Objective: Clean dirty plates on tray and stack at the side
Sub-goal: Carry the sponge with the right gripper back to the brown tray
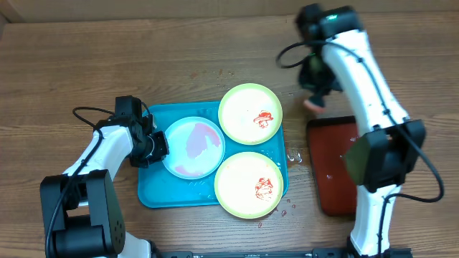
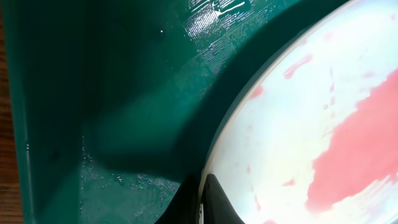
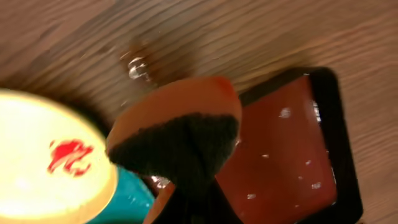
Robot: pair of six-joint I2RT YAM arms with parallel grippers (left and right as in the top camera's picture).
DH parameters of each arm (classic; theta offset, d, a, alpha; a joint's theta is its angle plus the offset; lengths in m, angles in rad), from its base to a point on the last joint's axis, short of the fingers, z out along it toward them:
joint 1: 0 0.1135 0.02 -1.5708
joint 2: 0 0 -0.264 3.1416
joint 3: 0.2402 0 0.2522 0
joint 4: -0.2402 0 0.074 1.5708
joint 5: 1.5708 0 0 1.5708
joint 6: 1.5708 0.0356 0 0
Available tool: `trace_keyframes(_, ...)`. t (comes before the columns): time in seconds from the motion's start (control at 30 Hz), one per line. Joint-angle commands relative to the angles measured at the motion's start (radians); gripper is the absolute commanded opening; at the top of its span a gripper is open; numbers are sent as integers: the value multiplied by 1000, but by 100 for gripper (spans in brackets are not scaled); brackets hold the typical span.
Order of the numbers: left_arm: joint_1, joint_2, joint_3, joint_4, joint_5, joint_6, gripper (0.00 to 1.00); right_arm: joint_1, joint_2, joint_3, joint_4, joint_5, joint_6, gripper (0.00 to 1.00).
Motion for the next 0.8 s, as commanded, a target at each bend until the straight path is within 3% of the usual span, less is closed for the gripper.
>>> trace_keyframes(0.0,-4,16,-14,5,-36,-3,4,-71,-39,-58,0,-42,11,4)
trace_keyframes(0.27,-4,16,-14,4,-33,-3,4,-101,-57,-307,39,-20,16,4)
trace_keyframes(0.77,-4,16,-14,31,74,-3,4,-93,-452,-804,254,-80,72,4)
